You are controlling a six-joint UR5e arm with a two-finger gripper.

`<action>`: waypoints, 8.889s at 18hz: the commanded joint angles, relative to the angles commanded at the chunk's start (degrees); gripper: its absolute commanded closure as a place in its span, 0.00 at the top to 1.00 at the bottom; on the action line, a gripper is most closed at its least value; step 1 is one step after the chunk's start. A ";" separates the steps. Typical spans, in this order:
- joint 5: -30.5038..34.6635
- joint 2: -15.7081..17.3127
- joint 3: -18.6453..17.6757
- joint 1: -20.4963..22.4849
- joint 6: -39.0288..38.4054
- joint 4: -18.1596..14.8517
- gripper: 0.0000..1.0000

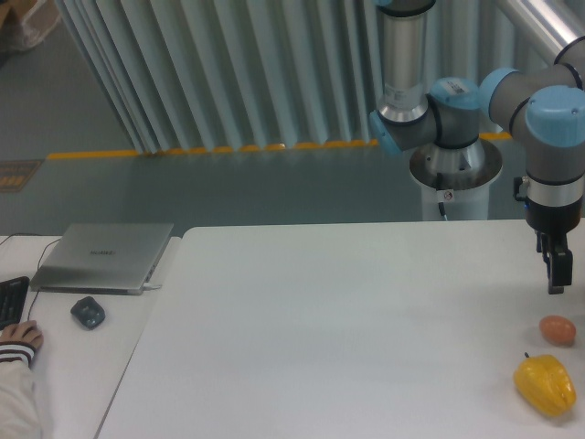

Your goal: Place the yellow pepper in a basket

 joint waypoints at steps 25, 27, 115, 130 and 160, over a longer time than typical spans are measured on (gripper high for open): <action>-5.63 -2.54 1.05 -2.72 -68.08 6.50 1.00; -5.45 -3.34 1.05 -3.08 -75.11 6.94 1.00; 3.60 -10.18 9.13 15.73 -67.60 12.57 0.24; 3.78 -15.65 9.40 16.35 -65.04 18.02 1.00; -2.90 0.17 4.48 7.21 -25.09 0.18 1.00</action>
